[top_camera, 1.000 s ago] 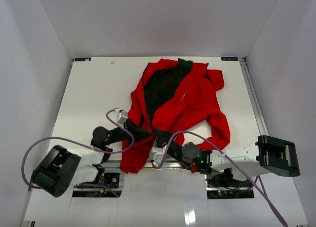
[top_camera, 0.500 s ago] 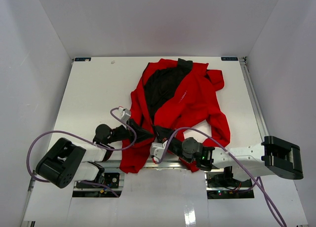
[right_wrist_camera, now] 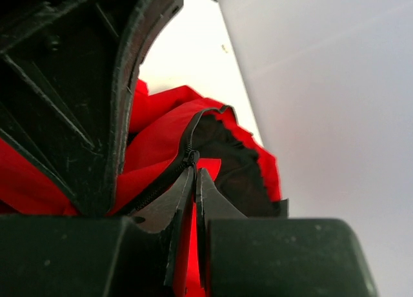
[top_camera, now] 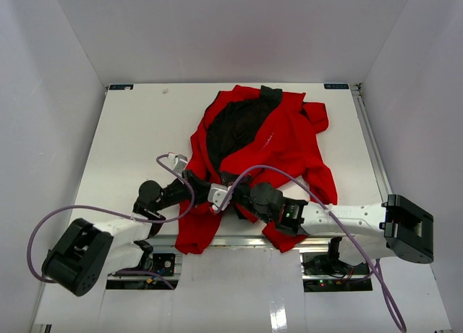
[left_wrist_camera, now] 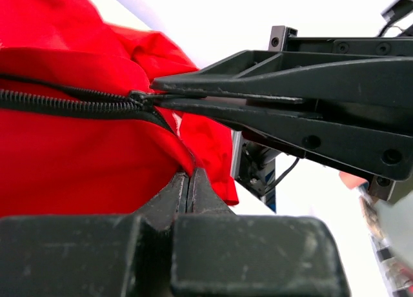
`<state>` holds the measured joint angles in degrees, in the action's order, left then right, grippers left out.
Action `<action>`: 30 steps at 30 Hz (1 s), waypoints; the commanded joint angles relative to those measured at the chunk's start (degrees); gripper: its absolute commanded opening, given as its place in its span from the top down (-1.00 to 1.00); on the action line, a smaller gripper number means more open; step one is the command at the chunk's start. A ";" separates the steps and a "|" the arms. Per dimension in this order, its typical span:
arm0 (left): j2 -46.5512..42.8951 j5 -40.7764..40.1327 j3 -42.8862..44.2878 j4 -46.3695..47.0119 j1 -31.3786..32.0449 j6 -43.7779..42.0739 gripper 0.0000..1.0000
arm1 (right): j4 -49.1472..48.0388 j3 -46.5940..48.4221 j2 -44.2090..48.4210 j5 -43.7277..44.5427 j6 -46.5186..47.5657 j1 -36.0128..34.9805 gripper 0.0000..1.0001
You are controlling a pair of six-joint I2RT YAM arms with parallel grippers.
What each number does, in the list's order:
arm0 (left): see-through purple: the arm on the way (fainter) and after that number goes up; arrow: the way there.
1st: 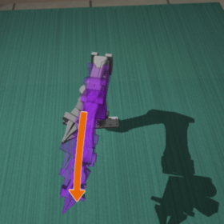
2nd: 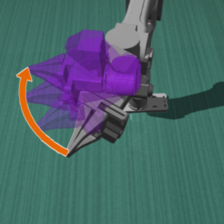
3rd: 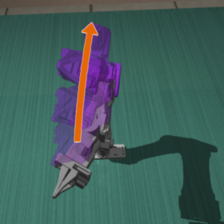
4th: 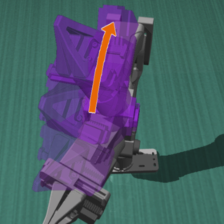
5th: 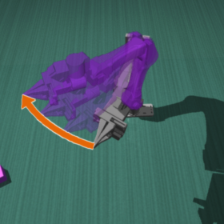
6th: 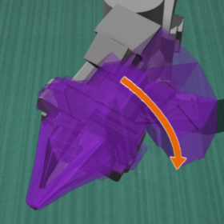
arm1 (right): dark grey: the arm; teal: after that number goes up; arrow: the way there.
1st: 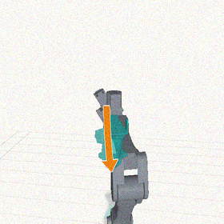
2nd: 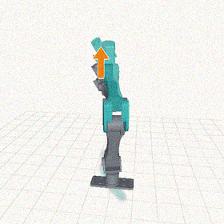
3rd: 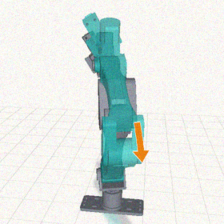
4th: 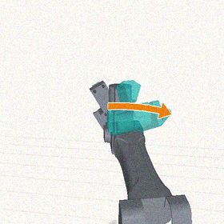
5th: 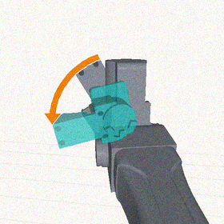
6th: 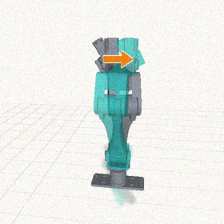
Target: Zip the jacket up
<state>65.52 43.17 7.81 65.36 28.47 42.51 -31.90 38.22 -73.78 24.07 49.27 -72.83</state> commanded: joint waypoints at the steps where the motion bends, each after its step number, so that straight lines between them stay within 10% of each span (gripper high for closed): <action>1: -11.15 0.38 -1.22 -20.69 2.05 1.22 1.00 | 7.71 7.90 2.25 4.27 -7.96 2.04 0.85; 6: -22.47 -3.61 0.72 -39.61 2.22 -1.16 1.00 | 28.24 17.71 2.51 3.69 -18.51 6.49 0.85; 12: -19.79 -3.61 1.40 -41.38 2.47 -1.82 1.00 | 40.22 26.54 0.44 -3.91 -21.21 10.71 0.84; 30: -27.96 -12.64 2.87 -50.65 2.47 -3.29 1.00 | 43.57 40.45 -12.96 -20.33 -26.21 33.70 0.85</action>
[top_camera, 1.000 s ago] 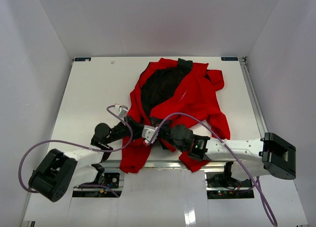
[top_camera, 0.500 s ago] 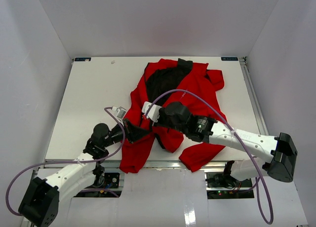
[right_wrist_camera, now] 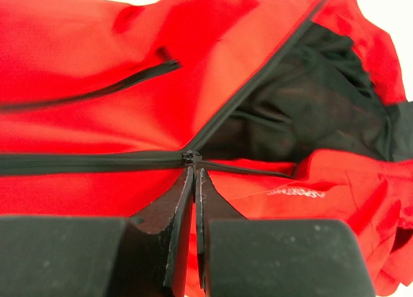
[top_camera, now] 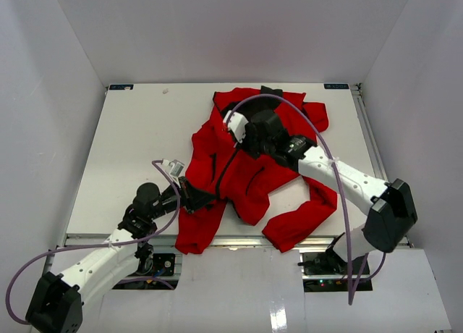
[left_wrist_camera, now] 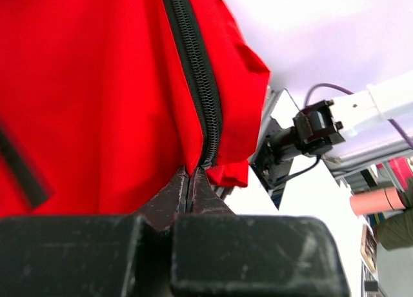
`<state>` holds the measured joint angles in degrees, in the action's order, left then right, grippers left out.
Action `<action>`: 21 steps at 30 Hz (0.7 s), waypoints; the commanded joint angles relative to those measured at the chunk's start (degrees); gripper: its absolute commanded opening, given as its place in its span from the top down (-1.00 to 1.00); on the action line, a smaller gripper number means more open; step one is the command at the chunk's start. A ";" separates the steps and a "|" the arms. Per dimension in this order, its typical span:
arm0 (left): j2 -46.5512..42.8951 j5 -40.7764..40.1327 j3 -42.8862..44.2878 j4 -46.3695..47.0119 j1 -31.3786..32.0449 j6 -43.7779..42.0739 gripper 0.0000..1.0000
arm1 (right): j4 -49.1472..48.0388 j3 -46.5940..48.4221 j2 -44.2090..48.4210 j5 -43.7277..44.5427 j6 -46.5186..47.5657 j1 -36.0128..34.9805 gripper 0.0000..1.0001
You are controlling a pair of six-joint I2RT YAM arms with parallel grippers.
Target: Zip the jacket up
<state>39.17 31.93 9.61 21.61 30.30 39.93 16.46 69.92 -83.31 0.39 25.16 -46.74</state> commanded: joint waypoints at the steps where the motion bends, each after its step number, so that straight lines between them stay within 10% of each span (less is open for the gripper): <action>1: -1.96 -2.40 1.08 -7.66 0.64 -0.73 1.00 | -5.26 10.95 -5.17 3.55 -2.75 9.13 0.85; 21: -5.52 -42.89 4.23 -16.96 0.39 -1.49 1.00 | -11.48 50.30 -39.94 5.63 -7.11 32.89 0.85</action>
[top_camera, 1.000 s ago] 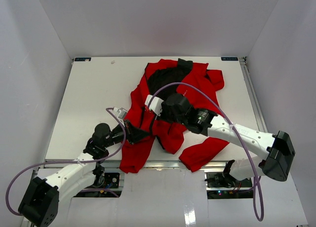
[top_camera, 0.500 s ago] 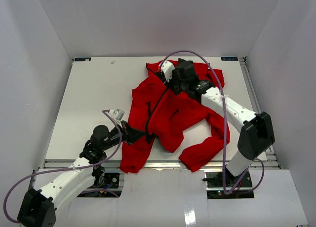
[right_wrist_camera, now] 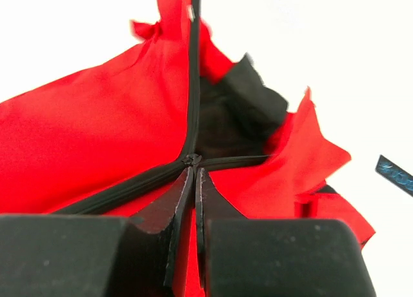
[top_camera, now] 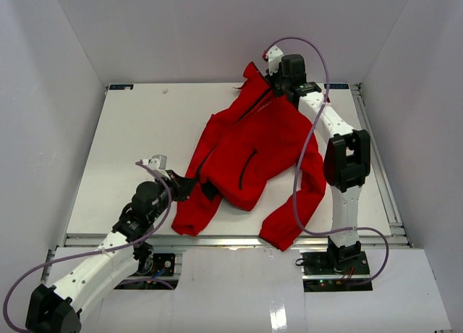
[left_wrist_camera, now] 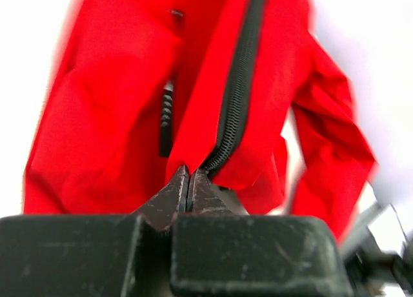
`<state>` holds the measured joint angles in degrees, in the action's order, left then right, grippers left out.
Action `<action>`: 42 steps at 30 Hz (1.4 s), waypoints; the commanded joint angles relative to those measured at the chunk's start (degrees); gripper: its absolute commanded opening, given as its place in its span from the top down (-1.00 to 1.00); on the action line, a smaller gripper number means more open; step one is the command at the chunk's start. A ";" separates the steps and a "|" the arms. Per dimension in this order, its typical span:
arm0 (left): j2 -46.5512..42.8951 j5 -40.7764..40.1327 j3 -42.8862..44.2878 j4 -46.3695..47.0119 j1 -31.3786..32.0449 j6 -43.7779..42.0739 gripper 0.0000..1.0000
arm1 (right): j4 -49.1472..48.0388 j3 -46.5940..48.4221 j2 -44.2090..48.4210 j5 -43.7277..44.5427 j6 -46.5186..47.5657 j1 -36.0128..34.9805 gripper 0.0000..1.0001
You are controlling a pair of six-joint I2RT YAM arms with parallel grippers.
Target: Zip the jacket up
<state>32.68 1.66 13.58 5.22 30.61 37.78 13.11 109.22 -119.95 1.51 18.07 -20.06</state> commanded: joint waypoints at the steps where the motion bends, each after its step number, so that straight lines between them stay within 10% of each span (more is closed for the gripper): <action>1: 1.26 -15.17 0.13 0.26 -0.02 0.96 1.00 | -8.26 12.87 -4.59 4.22 -0.01 7.07 0.85; 9: 7.39 -30.08 3.52 5.68 -5.96 1.03 1.00 | -13.07 14.09 -7.13 1.30 -6.77 15.71 0.85; 22: 22.52 -14.02 16.76 11.26 -29.85 -3.40 1.00 | -26.11 1.85 -1.76 1.79 -12.83 21.73 0.85; 37: 16.57 14.49 2.35 24.74 -26.42 0.16 1.00 | -28.14 -3.15 3.13 -3.51 -8.21 15.16 0.84; 42: 13.77 0.68 -2.76 23.99 -10.09 -2.41 1.00 | -24.99 -6.31 3.28 1.33 -13.60 14.45 0.83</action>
<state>49.13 9.66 13.70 27.37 9.84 36.85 -9.40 104.24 -120.30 -2.52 7.48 -5.40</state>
